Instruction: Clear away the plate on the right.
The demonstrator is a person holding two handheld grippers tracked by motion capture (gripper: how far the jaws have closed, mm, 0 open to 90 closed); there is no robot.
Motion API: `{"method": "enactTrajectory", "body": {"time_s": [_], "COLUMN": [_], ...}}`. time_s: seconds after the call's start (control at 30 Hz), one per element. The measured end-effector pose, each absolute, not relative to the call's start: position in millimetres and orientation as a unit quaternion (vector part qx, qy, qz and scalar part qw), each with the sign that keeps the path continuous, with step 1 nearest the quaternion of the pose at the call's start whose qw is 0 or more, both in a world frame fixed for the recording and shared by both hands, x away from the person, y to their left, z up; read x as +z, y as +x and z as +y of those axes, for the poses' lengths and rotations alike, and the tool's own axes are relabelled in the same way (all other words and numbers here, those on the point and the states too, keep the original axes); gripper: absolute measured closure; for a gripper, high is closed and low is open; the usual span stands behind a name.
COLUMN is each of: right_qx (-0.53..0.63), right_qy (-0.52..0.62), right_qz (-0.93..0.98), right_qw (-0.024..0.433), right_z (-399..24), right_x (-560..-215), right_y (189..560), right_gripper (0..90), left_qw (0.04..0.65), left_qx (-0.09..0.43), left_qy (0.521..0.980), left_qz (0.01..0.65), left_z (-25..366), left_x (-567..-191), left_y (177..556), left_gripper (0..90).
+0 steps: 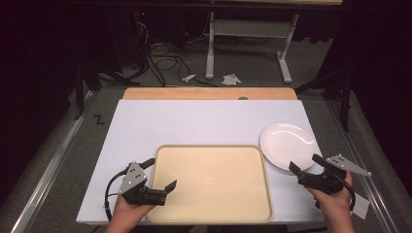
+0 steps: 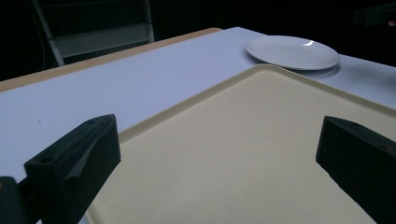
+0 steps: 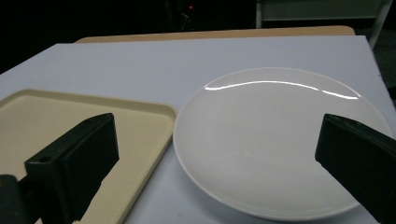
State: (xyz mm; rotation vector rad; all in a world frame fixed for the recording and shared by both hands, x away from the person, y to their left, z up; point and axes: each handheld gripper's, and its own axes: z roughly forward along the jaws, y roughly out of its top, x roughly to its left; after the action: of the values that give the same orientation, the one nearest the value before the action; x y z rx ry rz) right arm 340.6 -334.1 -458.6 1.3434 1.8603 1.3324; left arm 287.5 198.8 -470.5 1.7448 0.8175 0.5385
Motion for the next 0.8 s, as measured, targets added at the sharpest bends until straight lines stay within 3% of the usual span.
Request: {"method": "enactTrajectory", "body": {"time_s": [0.3, 0.8], "right_qx": [0.482, 0.445], "right_qy": [0.517, 0.530], "right_qz": [0.661, 0.676], "right_qw": [0.251, 0.254], "right_z": [-353.7, -338.1], "right_x": [-461.0, -446.4], "right_y": [342.9, 367.8], "right_gripper": [0.3, 0.7], "left_qw": [0.538, 0.551], "left_qx": [0.232, 0.233], "left_qy": [0.733, 0.721], "left_qz": [0.345, 0.349], "left_z": [200.6, 205.5], "left_x": [-470.6, -468.4], "left_y": [289.5, 297.6], "left_gripper": [0.7, 0.7]}}
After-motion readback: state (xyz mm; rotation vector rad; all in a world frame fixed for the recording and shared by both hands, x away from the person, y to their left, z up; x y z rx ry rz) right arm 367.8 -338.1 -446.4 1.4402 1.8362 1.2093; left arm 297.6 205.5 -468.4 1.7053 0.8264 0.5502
